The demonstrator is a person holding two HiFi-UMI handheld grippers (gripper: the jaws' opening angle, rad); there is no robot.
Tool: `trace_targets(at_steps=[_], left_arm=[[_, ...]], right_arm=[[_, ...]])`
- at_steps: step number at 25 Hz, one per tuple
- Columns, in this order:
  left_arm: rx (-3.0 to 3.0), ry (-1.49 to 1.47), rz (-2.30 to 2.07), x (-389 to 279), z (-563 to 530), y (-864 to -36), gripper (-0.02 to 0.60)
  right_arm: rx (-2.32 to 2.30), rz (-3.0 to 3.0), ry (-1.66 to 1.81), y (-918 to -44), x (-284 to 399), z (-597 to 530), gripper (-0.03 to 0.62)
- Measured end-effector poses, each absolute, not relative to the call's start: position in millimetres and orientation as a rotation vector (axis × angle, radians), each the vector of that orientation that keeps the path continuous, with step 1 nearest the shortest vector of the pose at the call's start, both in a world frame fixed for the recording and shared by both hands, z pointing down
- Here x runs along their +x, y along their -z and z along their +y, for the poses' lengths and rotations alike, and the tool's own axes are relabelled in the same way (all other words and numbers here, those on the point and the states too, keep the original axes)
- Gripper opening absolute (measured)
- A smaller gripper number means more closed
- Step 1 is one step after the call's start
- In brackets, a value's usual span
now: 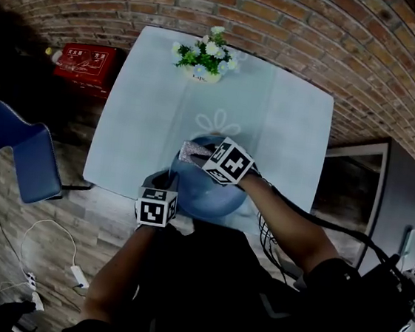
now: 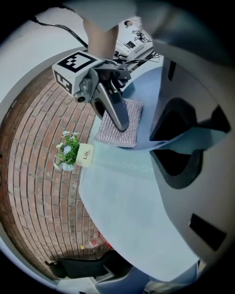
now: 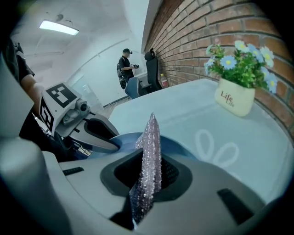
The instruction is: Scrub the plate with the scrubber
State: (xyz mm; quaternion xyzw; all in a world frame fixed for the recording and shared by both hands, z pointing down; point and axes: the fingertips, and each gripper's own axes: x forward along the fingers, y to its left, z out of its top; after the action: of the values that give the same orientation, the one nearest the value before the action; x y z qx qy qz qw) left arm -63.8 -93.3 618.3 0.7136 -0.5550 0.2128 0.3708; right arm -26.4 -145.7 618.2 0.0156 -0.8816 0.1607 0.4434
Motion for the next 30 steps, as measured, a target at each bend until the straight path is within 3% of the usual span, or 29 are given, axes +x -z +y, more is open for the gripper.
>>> trace_targets(at_steps=[30], left_arm=[[1.939,-0.618,-1.302,-60.0,-94.9,-619.5,0.095]], right_arm=[[0.764,-2.093,-0.593,-626.0,27.4,-194.0,0.072]])
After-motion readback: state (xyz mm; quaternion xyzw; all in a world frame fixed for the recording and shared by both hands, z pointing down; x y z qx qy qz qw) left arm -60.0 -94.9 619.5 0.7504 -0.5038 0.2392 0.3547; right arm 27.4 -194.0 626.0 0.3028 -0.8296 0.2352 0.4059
